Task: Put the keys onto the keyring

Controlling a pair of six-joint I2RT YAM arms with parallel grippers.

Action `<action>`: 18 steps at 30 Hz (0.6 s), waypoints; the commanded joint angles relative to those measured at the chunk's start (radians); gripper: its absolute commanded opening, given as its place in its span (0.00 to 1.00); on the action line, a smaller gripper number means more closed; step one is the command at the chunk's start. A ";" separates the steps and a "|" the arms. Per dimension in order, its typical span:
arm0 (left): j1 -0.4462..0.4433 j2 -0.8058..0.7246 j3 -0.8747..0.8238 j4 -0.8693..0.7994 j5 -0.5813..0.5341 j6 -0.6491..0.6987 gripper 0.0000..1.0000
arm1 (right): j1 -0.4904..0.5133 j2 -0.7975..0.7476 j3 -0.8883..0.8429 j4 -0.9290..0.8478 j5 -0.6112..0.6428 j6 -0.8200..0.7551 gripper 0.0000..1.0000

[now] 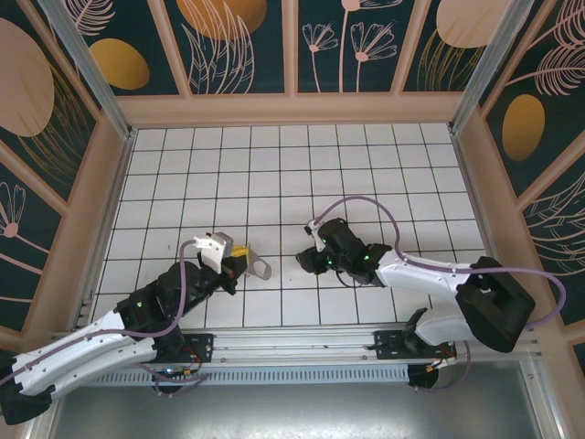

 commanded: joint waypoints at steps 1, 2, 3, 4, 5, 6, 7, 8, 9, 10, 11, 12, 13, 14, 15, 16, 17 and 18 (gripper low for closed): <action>0.006 0.006 -0.007 0.064 0.012 0.011 0.00 | 0.042 -0.004 -0.025 -0.083 0.063 0.048 0.32; 0.005 0.009 -0.007 0.064 0.012 0.013 0.00 | 0.061 0.004 -0.023 -0.084 0.085 0.055 0.31; 0.006 0.015 -0.006 0.065 0.012 0.015 0.00 | 0.078 0.014 -0.021 -0.083 0.094 0.059 0.31; 0.006 0.017 -0.007 0.065 0.012 0.018 0.00 | 0.092 0.024 -0.017 -0.082 0.102 0.061 0.31; 0.006 0.021 -0.006 0.067 0.012 0.017 0.00 | 0.102 0.039 -0.011 -0.081 0.113 0.062 0.30; 0.005 0.023 -0.007 0.069 0.013 0.017 0.00 | 0.107 0.055 -0.005 -0.080 0.122 0.062 0.30; 0.005 0.026 -0.007 0.071 0.014 0.018 0.00 | 0.112 0.071 0.003 -0.081 0.133 0.061 0.30; 0.006 0.026 -0.006 0.071 0.015 0.017 0.00 | 0.114 0.090 0.013 -0.084 0.142 0.060 0.29; 0.006 0.025 -0.006 0.070 0.015 0.016 0.00 | 0.117 0.110 0.026 -0.088 0.151 0.057 0.29; 0.005 0.023 -0.004 0.067 0.015 0.015 0.00 | 0.119 0.129 0.041 -0.094 0.156 0.054 0.28; 0.006 0.018 -0.005 0.062 0.012 0.012 0.00 | 0.122 0.151 0.056 -0.103 0.163 0.050 0.28; 0.006 0.012 -0.005 0.056 0.009 0.010 0.00 | 0.127 0.175 0.071 -0.114 0.173 0.046 0.27; 0.005 0.006 -0.006 0.051 0.006 0.008 0.00 | 0.131 0.193 0.084 -0.122 0.181 0.043 0.27; 0.006 -0.002 -0.008 0.046 0.003 0.007 0.00 | 0.134 0.211 0.093 -0.128 0.191 0.039 0.27; 0.005 -0.007 -0.010 0.043 0.002 0.004 0.00 | 0.138 0.221 0.101 -0.134 0.200 0.038 0.26; 0.005 -0.014 -0.014 0.041 0.000 0.003 0.00 | 0.138 0.231 0.106 -0.134 0.205 0.037 0.26; 0.005 -0.017 -0.016 0.040 -0.001 0.000 0.00 | 0.138 0.235 0.108 -0.131 0.209 0.037 0.26; 0.006 -0.020 -0.017 0.040 -0.001 -0.001 0.00 | 0.138 0.238 0.111 -0.127 0.212 0.038 0.26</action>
